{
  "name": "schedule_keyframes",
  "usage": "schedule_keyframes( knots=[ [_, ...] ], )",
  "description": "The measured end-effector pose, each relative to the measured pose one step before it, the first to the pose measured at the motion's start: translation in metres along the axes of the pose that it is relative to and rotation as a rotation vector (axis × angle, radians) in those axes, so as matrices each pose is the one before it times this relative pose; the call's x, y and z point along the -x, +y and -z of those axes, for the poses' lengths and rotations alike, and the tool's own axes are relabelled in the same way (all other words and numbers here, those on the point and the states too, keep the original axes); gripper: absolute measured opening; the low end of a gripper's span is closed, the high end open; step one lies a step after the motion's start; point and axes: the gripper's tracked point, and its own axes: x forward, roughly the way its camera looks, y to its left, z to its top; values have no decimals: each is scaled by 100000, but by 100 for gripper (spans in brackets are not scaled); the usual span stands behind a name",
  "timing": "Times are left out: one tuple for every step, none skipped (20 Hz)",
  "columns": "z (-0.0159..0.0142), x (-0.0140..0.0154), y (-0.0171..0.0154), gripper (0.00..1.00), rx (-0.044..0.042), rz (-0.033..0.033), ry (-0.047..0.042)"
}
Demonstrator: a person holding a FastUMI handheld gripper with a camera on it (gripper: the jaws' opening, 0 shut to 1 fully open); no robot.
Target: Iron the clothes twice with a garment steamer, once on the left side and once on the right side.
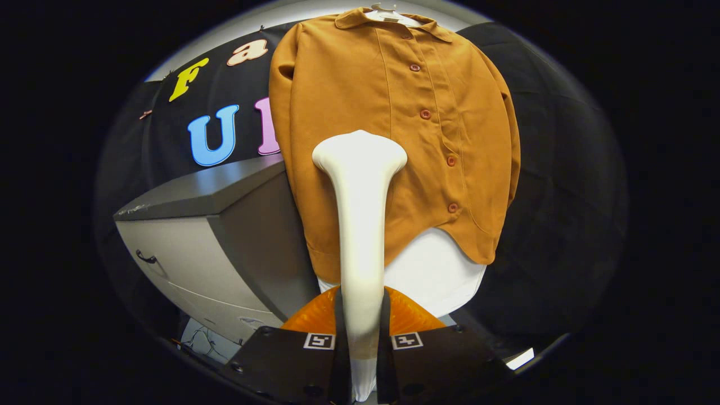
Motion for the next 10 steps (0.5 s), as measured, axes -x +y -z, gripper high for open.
schedule_keyframes(
  knots=[
    [254,547,-63,21,-681,488,316],
    [57,655,-97,21,-526,276,-230],
    [-2,832,150,21,-192,-308,-599],
    [-219,905,80,21,176,-567,-1032],
    [-310,929,32,21,459,-438,-1165],
    [-576,925,111,21,245,-318,-1213],
    [-779,778,-25,21,117,-364,-1449],
    [-885,851,39,21,-225,-474,-1789],
    [-1044,836,148,21,-122,-490,-1988],
    [-1220,745,94,21,-53,-359,-2230]
  ],
)
